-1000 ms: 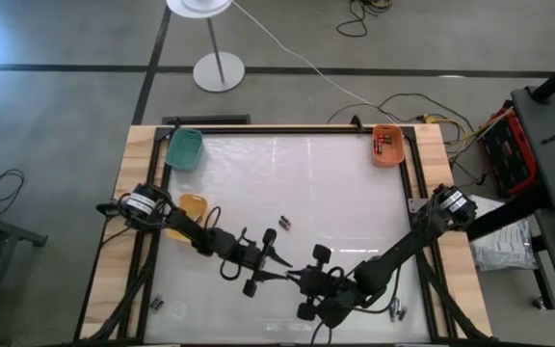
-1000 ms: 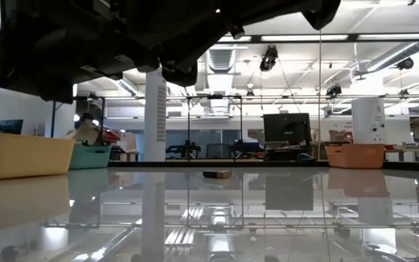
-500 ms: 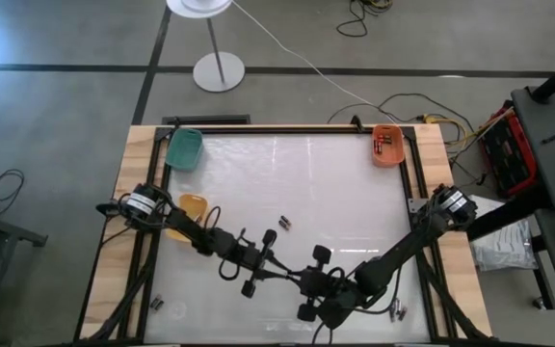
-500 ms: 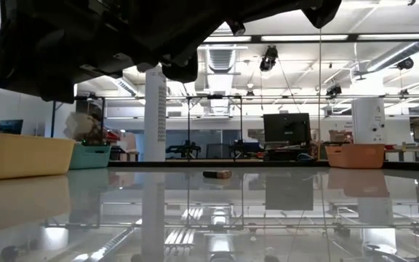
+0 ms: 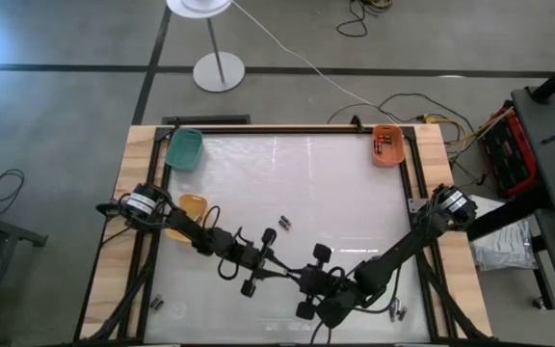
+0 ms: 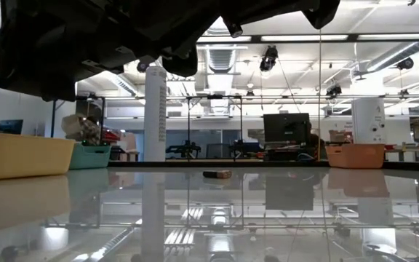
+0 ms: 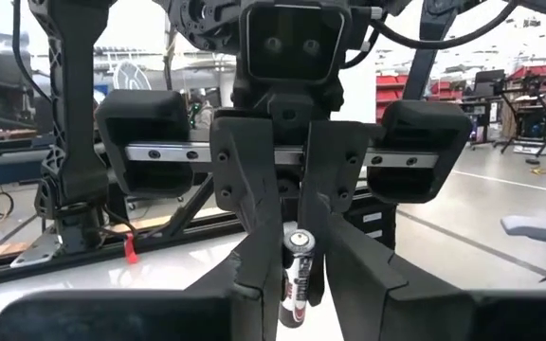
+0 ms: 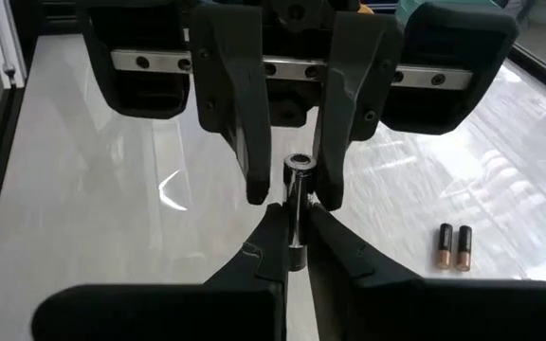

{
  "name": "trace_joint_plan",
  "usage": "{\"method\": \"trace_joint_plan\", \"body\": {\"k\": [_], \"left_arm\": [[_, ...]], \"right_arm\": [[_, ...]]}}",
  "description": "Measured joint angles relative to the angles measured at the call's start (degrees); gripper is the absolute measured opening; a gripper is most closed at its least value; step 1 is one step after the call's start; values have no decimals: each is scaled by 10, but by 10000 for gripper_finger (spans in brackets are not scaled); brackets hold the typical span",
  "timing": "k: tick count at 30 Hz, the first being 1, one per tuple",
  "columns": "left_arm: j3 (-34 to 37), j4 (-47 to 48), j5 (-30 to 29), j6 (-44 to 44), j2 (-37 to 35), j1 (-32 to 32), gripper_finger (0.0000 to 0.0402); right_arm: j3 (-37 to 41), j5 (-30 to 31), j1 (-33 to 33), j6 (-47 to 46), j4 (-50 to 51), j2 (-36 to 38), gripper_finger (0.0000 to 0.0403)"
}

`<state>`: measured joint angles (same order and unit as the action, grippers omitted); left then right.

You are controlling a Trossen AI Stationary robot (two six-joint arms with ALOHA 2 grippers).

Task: Sort batteries
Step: Put the silver battery into the yellow bin

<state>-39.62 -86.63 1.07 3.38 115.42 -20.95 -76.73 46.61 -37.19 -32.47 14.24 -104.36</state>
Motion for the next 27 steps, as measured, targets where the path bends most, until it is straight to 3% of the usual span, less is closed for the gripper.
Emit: {"method": "trace_joint_plan", "body": {"k": [12, 18, 22, 27], "left_arm": [[0, -4, 0, 4, 0, 0, 13], [0, 7, 0, 2, -8, 0, 10], [7, 87, -4, 2, -62, 1, 10], [19, 304, -69, -4, -173, 0, 10]], "right_arm": [[-7, 1, 1, 4, -1, 0, 14], [-7, 0, 1, -3, -2, 0, 57], [-7, 0, 1, -5, 2, 1, 97], [-4, -1, 1, -45, 36, 1, 141]]}}
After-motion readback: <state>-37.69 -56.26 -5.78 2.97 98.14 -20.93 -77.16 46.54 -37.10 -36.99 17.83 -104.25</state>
